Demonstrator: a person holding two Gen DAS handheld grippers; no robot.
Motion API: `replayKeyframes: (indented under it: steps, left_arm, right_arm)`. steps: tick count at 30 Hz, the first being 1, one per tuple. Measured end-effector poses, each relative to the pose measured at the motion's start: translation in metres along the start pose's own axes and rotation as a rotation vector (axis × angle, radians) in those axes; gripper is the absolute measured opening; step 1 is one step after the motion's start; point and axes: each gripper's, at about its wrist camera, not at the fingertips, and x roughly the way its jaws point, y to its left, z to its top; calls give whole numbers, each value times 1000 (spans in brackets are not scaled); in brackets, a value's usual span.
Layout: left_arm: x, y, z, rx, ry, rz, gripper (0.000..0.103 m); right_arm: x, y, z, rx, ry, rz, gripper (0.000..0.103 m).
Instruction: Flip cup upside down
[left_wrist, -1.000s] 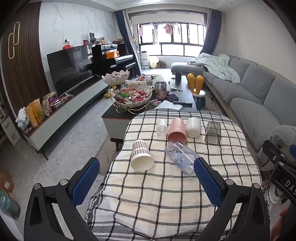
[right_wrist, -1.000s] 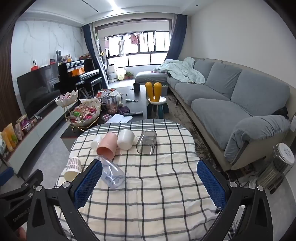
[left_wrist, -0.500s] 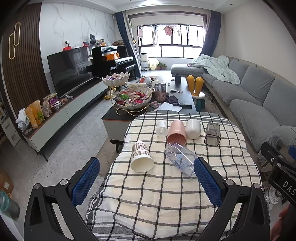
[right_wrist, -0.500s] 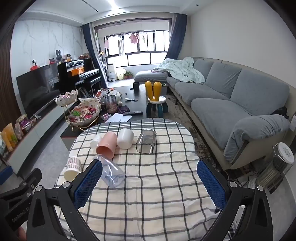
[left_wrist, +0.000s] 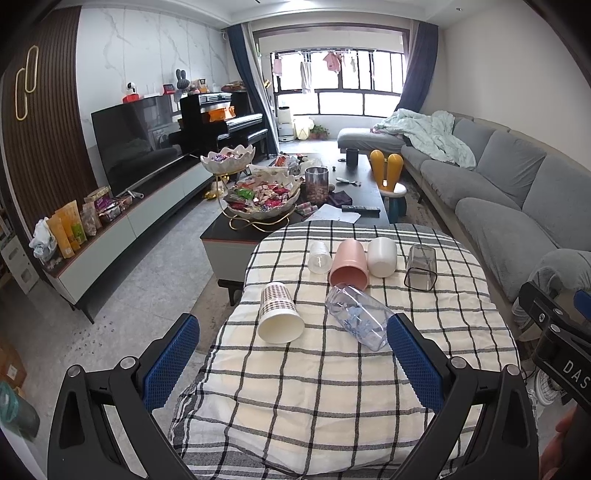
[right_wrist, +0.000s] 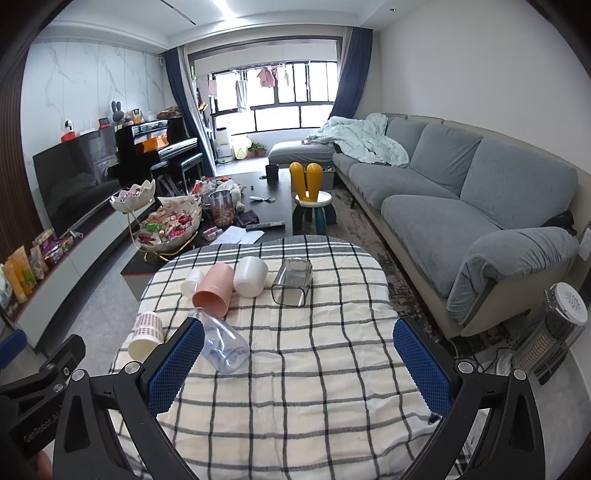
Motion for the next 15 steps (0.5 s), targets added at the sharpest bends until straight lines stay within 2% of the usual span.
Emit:
replayKeyframes:
  steps: [15]
  left_arm:
    - [-4,-2,3,-1,-5,-3,103]
  right_arm:
    - [0,0,0,2,2,3,102]
